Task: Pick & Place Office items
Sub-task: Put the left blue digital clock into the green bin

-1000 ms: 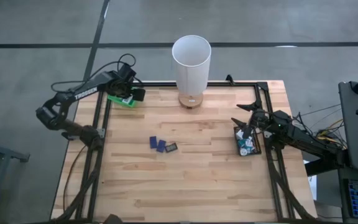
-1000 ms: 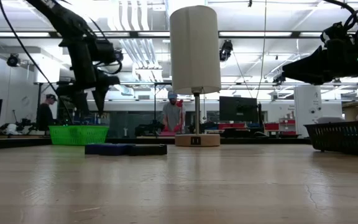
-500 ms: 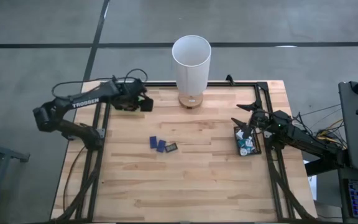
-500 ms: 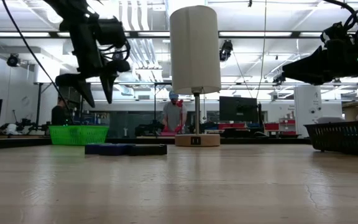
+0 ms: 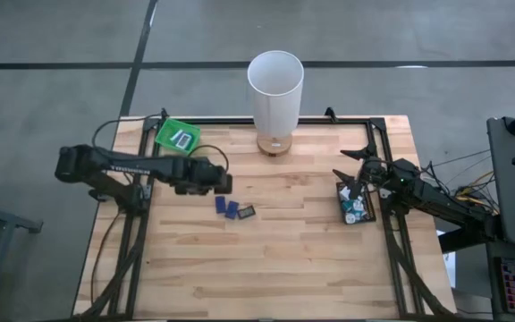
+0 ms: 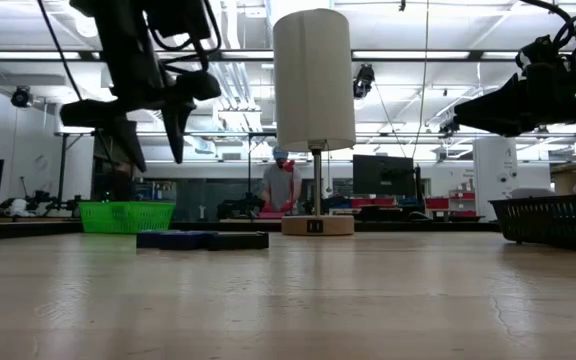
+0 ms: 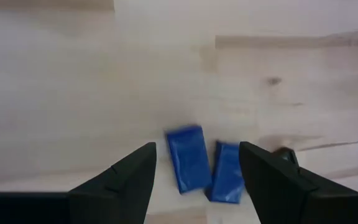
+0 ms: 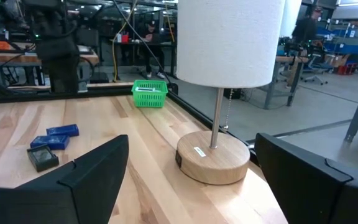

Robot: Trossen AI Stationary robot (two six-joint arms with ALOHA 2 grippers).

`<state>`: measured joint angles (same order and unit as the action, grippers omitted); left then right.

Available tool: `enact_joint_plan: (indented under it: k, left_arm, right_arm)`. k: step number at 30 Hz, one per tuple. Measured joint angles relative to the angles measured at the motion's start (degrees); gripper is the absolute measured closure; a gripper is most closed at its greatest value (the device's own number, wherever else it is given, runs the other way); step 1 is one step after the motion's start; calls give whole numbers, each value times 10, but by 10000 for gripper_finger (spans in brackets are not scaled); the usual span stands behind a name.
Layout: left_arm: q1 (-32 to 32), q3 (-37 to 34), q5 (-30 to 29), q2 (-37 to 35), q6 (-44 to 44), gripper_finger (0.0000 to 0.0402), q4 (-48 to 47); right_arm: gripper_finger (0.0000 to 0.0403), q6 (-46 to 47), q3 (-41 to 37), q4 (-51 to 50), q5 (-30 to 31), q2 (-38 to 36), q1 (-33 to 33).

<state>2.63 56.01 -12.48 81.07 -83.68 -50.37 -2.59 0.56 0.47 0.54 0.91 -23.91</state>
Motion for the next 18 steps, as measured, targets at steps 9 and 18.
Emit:
enact_joint_plan:
  k: [9, 18]
  left_arm:
    - [-39, 4, 24, 35, -77, 165, 11]
    - [-31, 41, 61, 112, -62, 165, 15]
  right_arm:
    - [53, 0, 0, 0, 0, 0, 0]
    - [60, 0, 0, 0, 0, 0, 0]
